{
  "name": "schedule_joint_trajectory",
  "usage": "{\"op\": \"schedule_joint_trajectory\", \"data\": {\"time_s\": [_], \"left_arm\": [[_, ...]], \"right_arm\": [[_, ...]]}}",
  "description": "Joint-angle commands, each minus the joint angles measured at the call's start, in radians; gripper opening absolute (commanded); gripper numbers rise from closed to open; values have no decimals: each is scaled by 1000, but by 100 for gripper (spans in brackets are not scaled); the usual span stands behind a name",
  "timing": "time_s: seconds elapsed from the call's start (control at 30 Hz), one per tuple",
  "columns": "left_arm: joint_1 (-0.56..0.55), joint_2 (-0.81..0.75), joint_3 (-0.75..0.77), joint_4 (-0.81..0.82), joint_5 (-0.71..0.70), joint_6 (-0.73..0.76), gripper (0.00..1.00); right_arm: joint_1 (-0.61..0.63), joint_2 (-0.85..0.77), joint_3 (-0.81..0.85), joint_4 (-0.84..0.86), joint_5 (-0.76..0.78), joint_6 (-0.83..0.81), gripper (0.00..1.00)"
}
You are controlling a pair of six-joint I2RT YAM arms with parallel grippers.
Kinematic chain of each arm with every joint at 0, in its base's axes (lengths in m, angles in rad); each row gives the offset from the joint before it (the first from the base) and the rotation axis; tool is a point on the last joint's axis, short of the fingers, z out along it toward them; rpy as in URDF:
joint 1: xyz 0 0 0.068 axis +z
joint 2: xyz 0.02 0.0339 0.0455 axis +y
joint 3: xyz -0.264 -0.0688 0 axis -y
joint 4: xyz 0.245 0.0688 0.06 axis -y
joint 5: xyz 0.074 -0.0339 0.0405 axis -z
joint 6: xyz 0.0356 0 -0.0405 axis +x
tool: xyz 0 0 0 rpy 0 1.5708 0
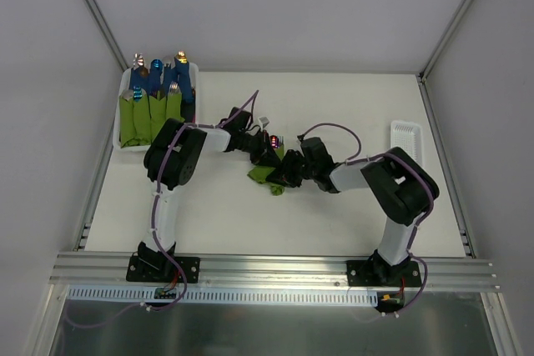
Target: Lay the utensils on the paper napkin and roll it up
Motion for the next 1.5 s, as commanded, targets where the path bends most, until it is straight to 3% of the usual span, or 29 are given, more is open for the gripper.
{"op": "schedule_joint_trajectory", "data": {"time_s": [0.0, 0.23, 0.4, 0.53, 0.9, 1.07, 1.47], "left_arm": [[14, 56, 1, -48, -121, 29, 0], [15, 51, 15, -76, -129, 49, 0], [15, 48, 20, -90, -127, 63, 0], [14, 48, 21, -100, -126, 70, 0], [15, 53, 32, -110, -117, 80, 0], [15, 53, 32, -111, -115, 80, 0], [14, 57, 33, -113, -115, 75, 0]], "right_arm": [[5, -50, -28, -78, -50, -46, 27], [0, -149, -19, -150, -67, -75, 51], [2, -232, 19, -329, -6, -213, 53], [2, -268, 72, -510, 54, -334, 42], [3, -182, 73, -438, 14, -298, 31], [2, -180, 61, -398, -12, -278, 17], [54, -84, 104, -550, 26, -345, 11]]}}
